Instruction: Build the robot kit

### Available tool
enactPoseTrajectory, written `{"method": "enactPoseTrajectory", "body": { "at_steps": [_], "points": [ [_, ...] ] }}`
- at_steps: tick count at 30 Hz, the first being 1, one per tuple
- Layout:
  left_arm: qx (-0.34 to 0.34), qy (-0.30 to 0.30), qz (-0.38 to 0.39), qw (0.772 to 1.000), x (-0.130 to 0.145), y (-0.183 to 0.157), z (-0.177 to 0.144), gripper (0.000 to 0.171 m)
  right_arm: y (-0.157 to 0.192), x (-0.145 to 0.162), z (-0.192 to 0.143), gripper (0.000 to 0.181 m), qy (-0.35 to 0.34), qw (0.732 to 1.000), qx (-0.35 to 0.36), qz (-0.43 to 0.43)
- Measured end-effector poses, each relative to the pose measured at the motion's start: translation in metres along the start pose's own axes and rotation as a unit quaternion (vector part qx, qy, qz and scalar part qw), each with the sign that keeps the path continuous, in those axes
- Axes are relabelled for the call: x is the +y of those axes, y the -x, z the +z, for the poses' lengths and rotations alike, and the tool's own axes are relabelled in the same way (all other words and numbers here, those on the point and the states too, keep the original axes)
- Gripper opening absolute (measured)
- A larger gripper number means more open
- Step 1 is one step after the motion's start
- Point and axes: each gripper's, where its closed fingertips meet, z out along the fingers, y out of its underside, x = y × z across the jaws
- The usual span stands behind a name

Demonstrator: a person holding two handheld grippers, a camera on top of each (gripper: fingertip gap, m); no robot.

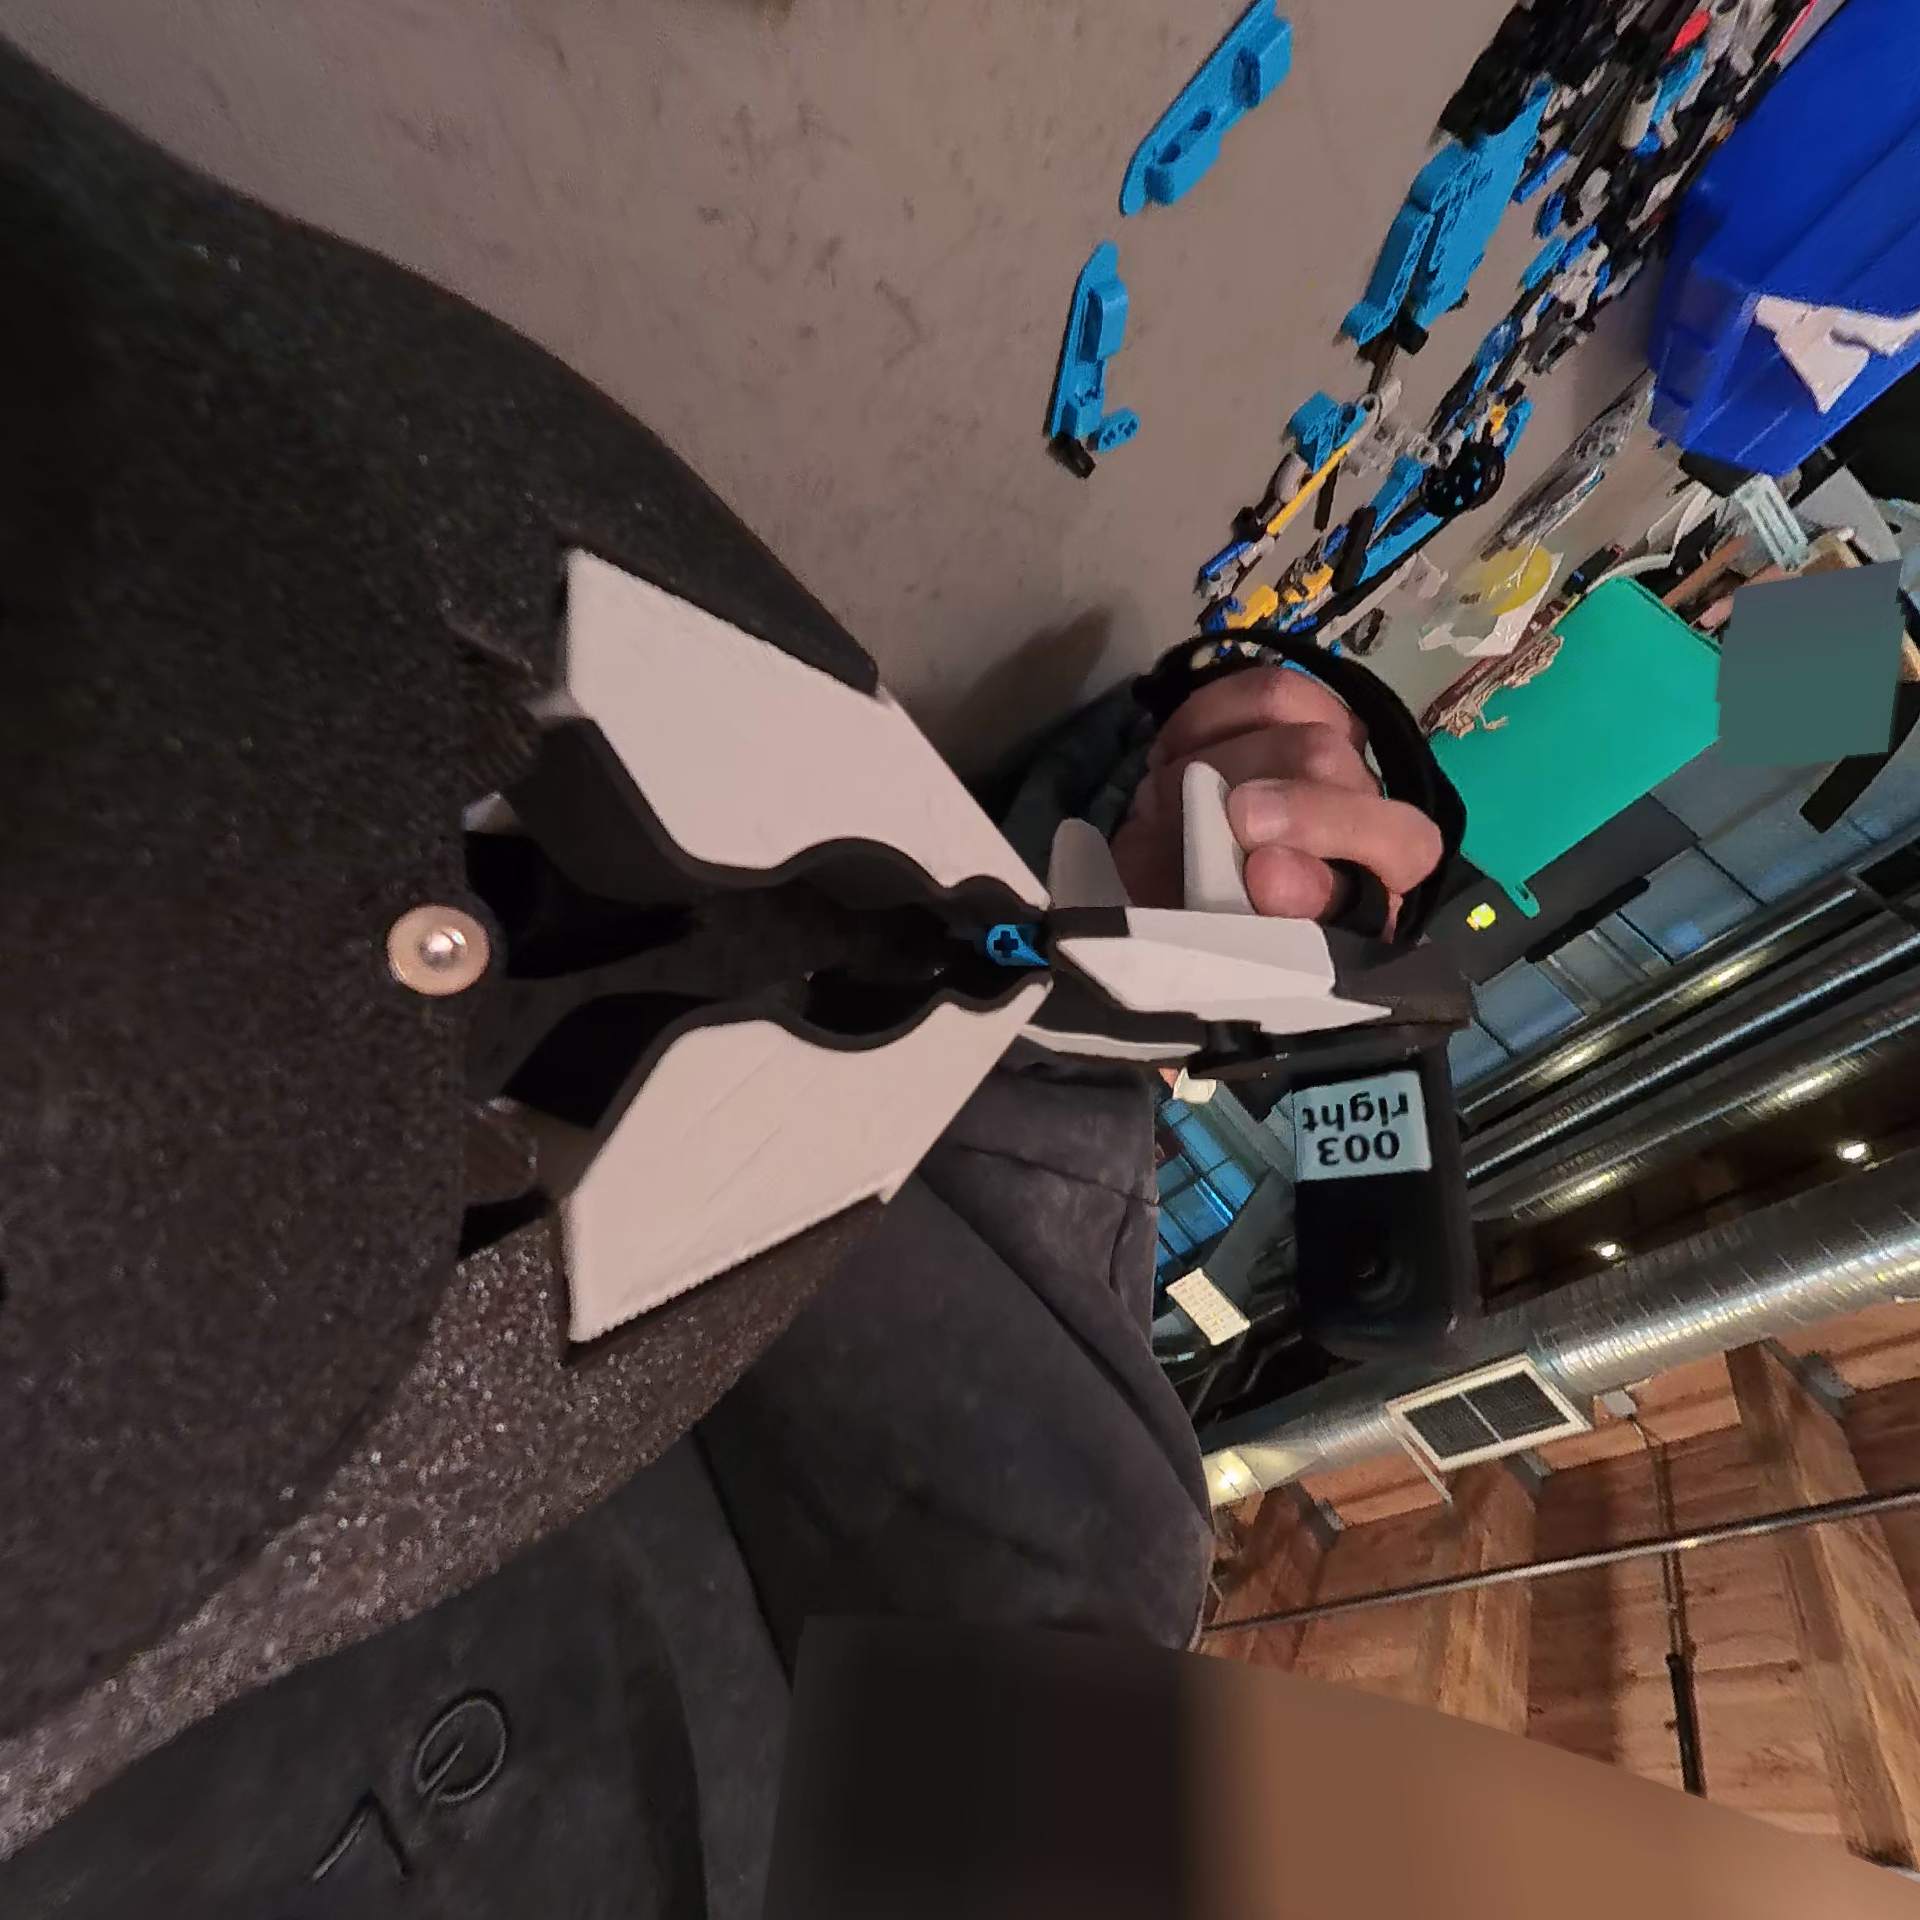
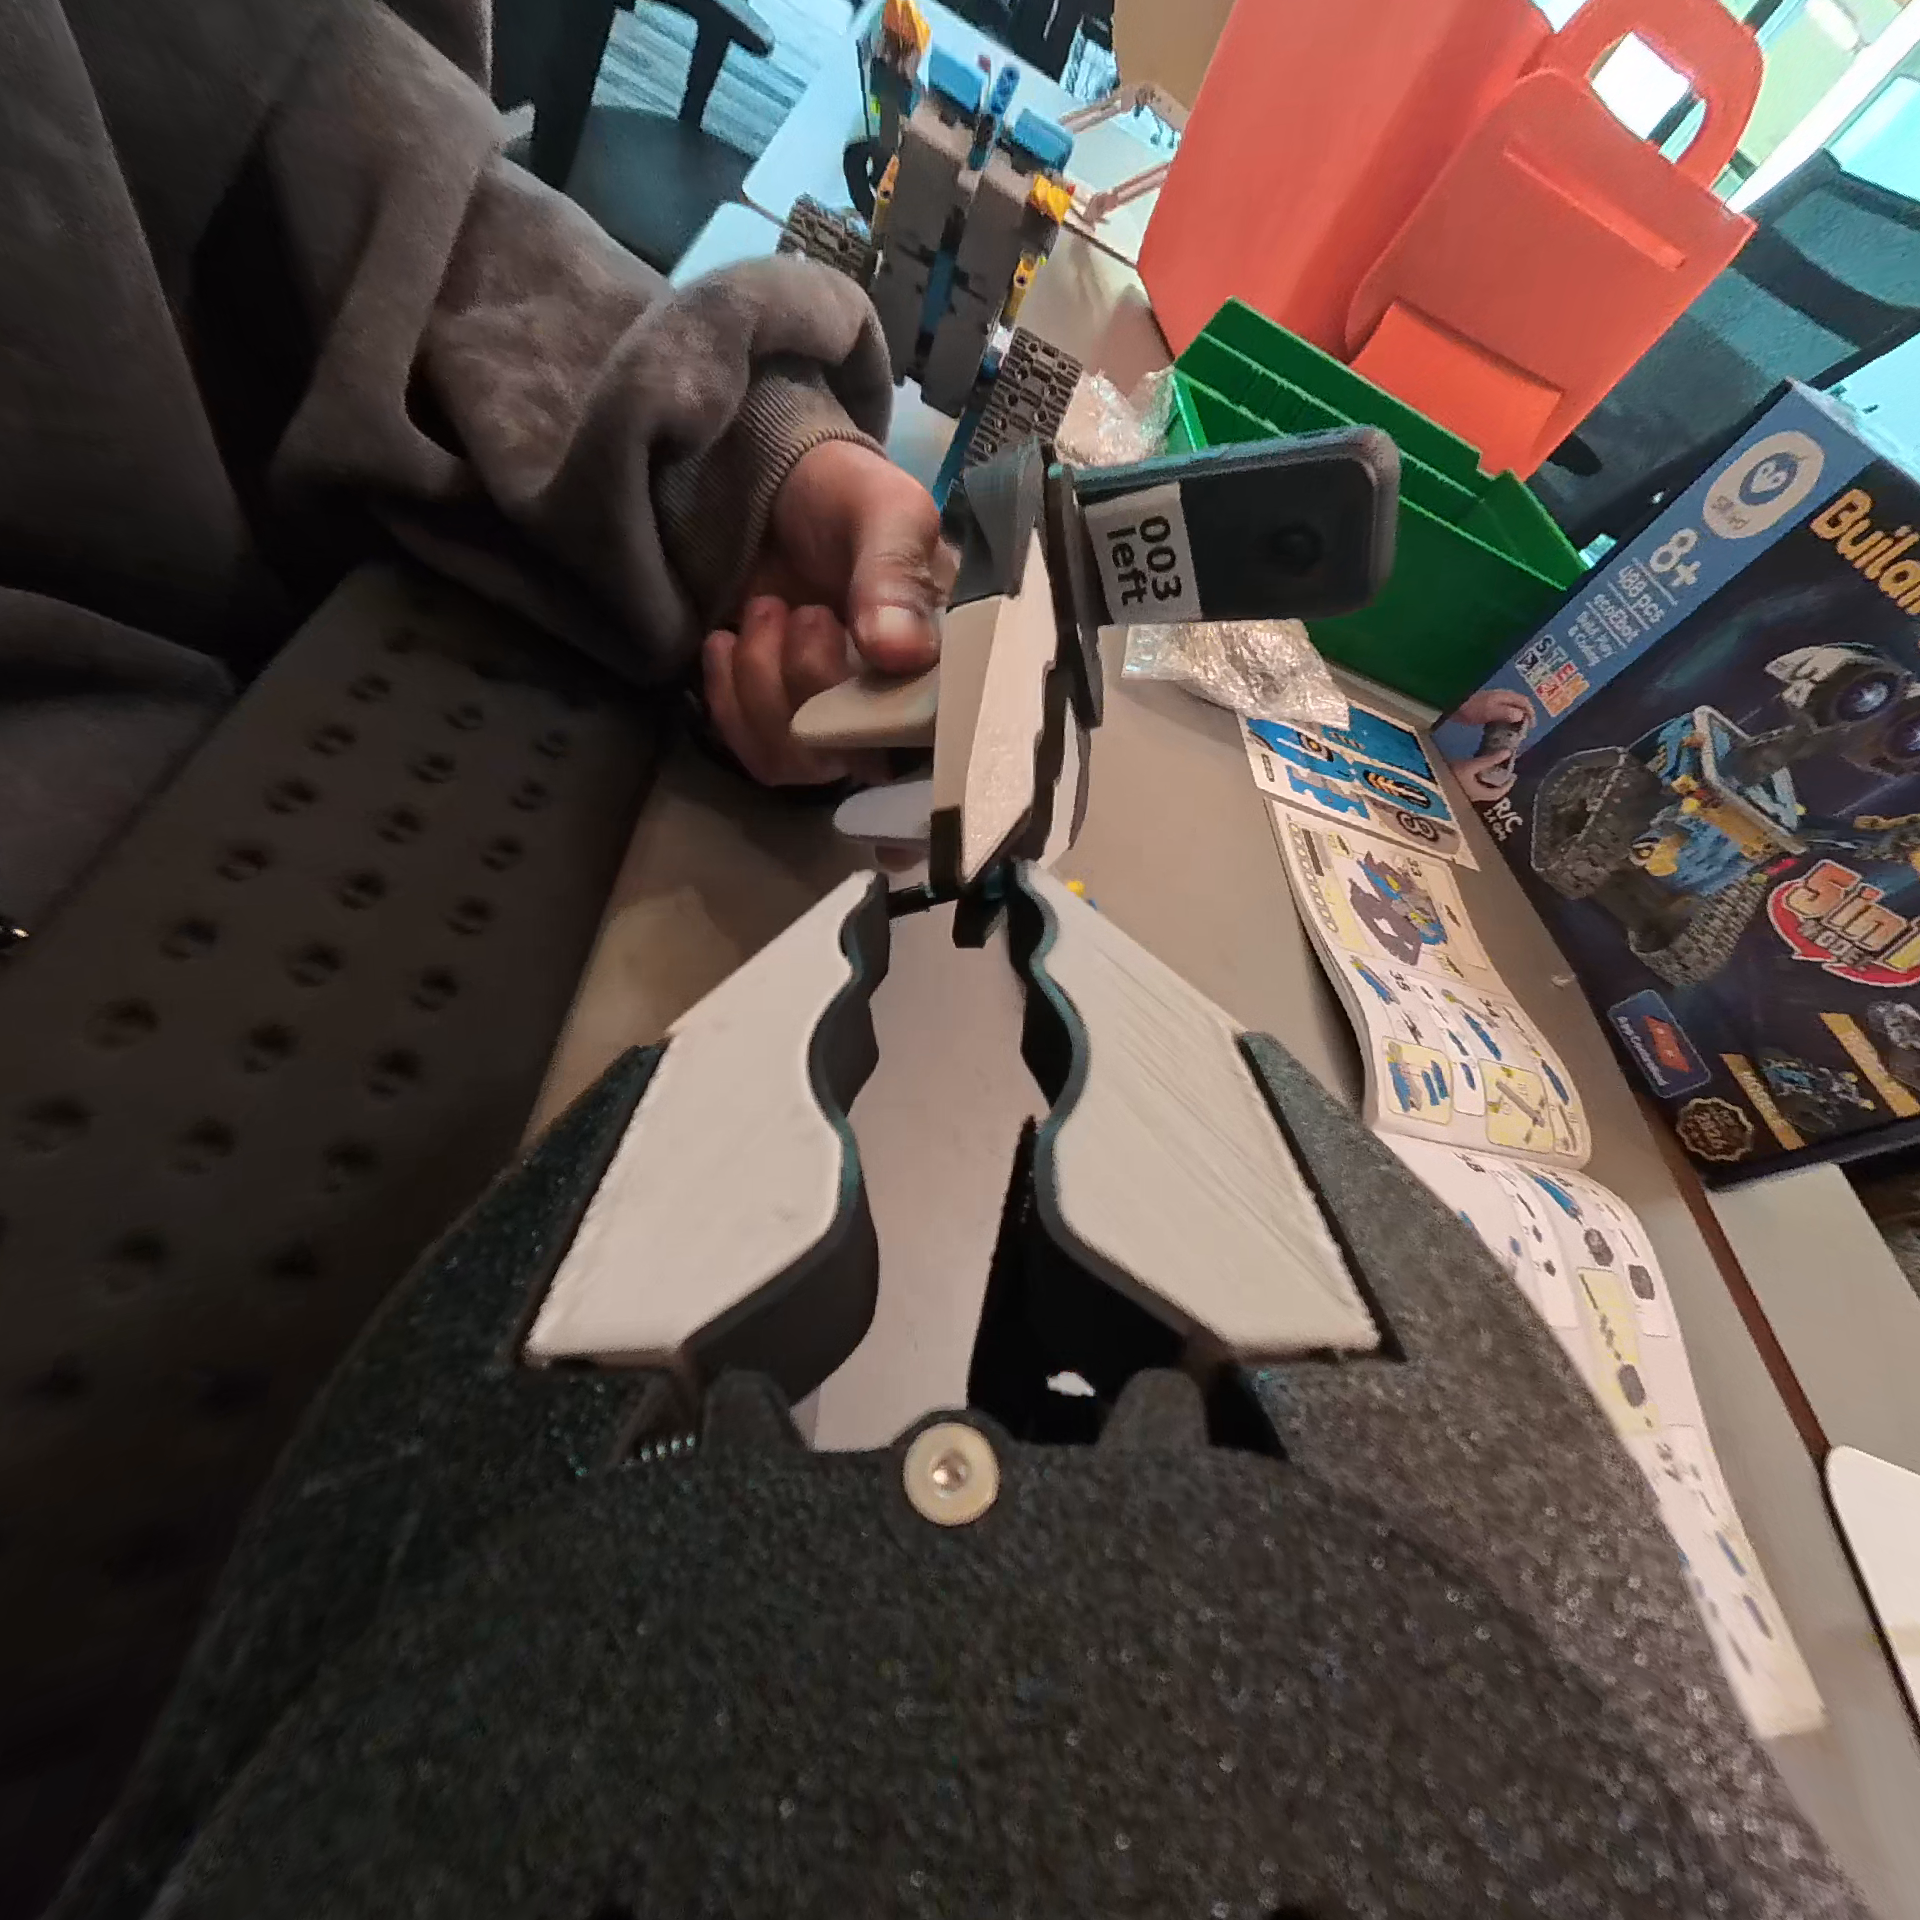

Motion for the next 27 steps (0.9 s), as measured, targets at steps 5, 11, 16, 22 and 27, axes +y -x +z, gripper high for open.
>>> {"method": "enactPoseTrajectory", "body": {
  "at_steps": [5, 11, 16, 22, 27],
  "points": [
    [-0.023, -0.026, 0.008, 0.999, -0.012, 0.006, -0.001, 0.007, -0.009, 0.002, 0.000, 0.022, 0.005, 1.000, 0.024, 0.010],
    [-0.013, -0.084, 0.003, 0.996, -0.027, 0.005, -0.004, 0.022, -0.035, -0.006, -0.012, 0.022, -0.020, 0.993, 0.114, 0.003],
    [0.000, -0.084, 0.005, 0.996, -0.025, 0.000, 0.001, 0.008, -0.034, -0.005, -0.012, 0.023, -0.014, 0.991, 0.129, -0.022],
    [-0.015, -0.085, -0.006, 0.996, -0.024, 0.007, 0.000, 0.003, -0.034, -0.003, -0.009, 0.023, 0.005, 0.985, 0.158, -0.064],
    [-0.045, -0.109, -0.021, 0.993, -0.032, 0.020, -0.013, 0.002, -0.042, 0.013, -0.007, 0.033, 0.002, 0.987, 0.156, 0.041]
  ]
}}
